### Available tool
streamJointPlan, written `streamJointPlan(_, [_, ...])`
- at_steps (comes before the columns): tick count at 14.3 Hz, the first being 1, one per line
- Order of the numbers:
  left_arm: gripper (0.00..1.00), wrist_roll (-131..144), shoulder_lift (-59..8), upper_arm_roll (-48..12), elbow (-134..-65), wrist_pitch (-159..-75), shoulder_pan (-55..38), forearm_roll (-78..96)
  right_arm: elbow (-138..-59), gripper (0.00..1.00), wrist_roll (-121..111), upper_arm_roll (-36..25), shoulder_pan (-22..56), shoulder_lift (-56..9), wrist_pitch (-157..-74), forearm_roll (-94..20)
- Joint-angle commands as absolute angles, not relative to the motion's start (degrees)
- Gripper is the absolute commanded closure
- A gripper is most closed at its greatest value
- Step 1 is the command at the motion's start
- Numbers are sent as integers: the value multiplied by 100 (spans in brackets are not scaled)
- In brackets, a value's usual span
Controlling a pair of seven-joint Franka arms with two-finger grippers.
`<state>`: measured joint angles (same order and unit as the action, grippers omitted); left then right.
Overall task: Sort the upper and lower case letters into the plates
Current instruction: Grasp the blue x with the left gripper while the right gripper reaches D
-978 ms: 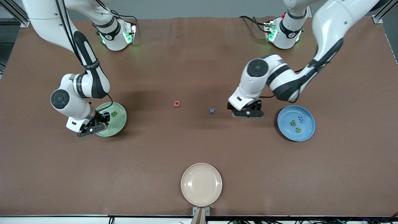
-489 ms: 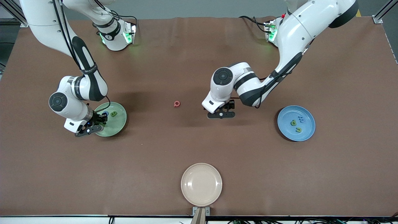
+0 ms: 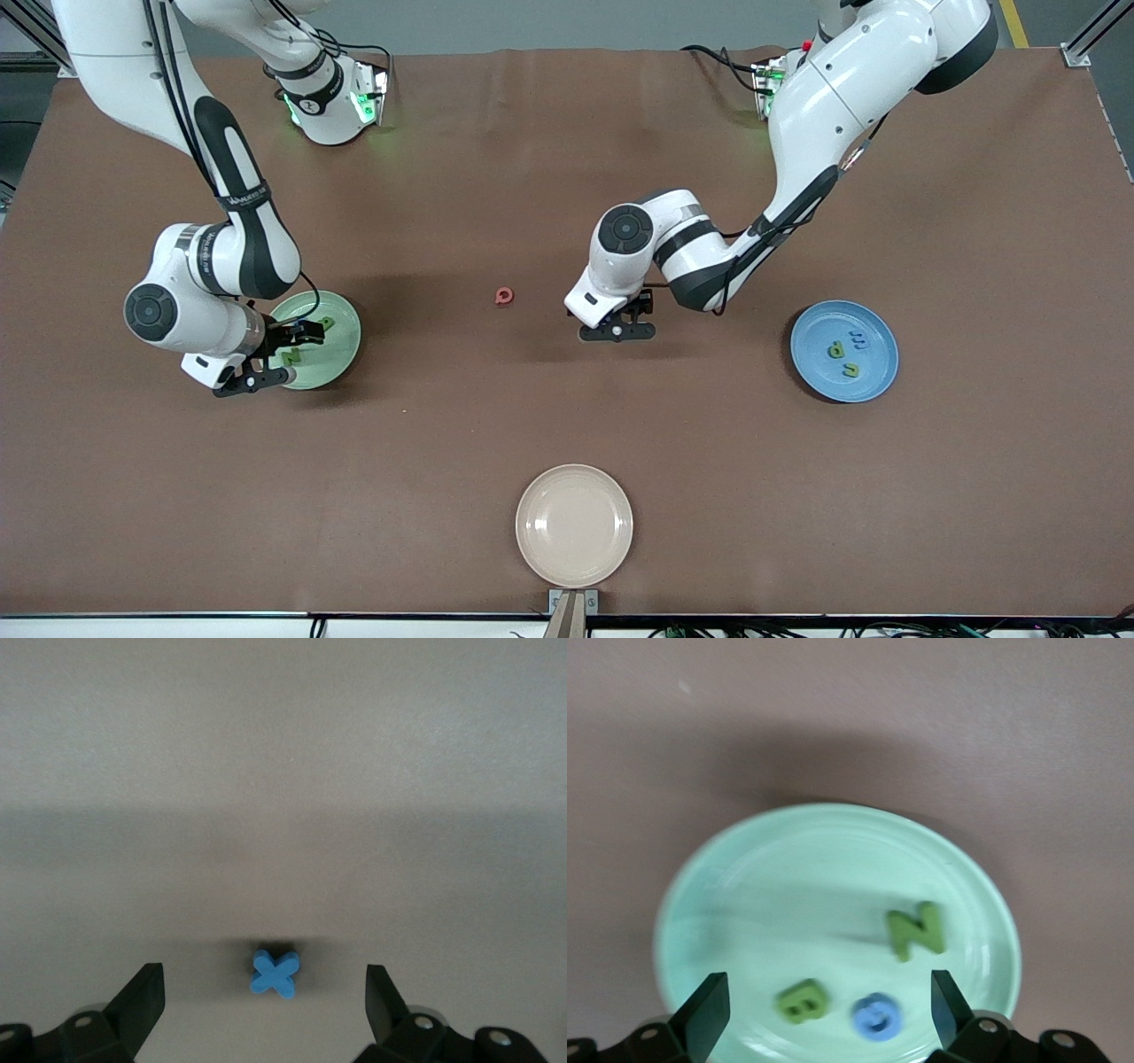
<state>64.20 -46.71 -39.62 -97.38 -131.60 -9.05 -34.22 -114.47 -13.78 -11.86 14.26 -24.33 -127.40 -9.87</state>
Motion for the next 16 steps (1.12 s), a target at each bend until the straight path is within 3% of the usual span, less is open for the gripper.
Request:
streamJointPlan(1, [1, 6337, -4807, -3946, -9615, -13219, -949, -3428, -11531, 0, -364, -1169, 1809, -2163, -12604, -1063])
streamJointPlan(9, [38, 6363, -4948, -3902, -9633, -13219, -1072, -3445, -11584, 0, 4232, -1178, 3541, -2065, -12814, -1055])
streamJointPlan(16, [43, 6346, -4939, -3648, -9606, -13227, -1274, -3463, -11733, 0, 5915, -1187, 4297, -2092, -13269, -993])
